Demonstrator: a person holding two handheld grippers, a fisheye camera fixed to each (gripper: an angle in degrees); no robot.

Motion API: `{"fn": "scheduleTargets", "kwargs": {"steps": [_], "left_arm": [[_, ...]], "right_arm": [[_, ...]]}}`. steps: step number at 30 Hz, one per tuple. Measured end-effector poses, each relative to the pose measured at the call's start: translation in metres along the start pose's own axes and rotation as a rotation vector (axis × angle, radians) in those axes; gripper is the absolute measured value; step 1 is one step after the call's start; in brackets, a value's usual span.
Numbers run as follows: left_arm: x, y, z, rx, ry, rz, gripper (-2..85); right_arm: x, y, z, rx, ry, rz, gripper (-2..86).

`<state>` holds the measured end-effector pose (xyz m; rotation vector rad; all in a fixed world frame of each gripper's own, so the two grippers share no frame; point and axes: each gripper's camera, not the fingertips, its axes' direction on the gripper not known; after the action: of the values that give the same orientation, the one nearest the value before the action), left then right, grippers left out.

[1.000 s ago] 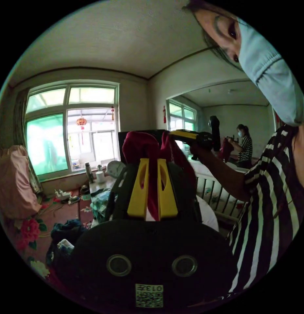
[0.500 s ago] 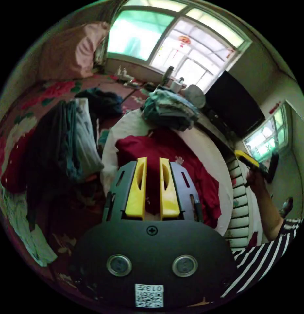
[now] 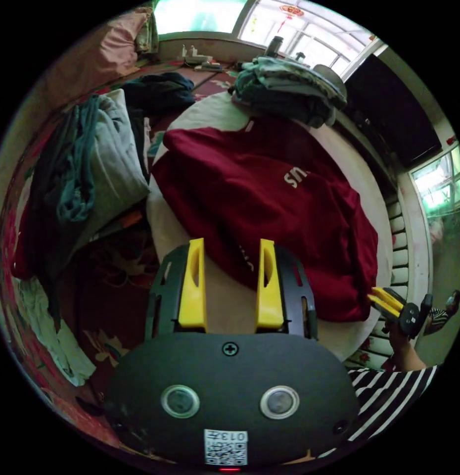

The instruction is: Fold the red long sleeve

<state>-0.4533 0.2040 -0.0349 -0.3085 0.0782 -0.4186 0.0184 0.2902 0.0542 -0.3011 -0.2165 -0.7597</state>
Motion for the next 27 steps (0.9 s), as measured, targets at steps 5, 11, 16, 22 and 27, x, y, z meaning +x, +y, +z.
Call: {"fn": "scheduleTargets", "kwargs": {"steps": [5, 11, 16, 22, 27], "left_arm": [[0.011, -0.033, 0.004, 0.036, 0.068, 0.058, 0.6], [0.039, -0.080, -0.021, 0.204, 0.080, 0.184, 0.2], [0.032, -0.088, -0.006, 0.187, 0.078, 0.176, 2.1], [0.044, -0.050, 0.033, 0.035, -0.044, 0.364, 9.8], [0.071, -0.029, 0.056, -0.013, -0.140, 0.461, 15.9]], "right_arm": [[0.056, -0.032, -0.023, 0.052, 0.288, 0.016, 3.1], [0.196, -0.065, -0.057, 0.216, 0.341, 0.430, 5.8], [0.224, -0.019, -0.057, 0.279, 0.124, 0.582, 9.9], [0.126, 0.058, -0.004, 0.167, 0.035, 0.354, 11.8], [0.090, 0.081, 0.040, 0.085, -0.093, 0.426, 12.8]]}}
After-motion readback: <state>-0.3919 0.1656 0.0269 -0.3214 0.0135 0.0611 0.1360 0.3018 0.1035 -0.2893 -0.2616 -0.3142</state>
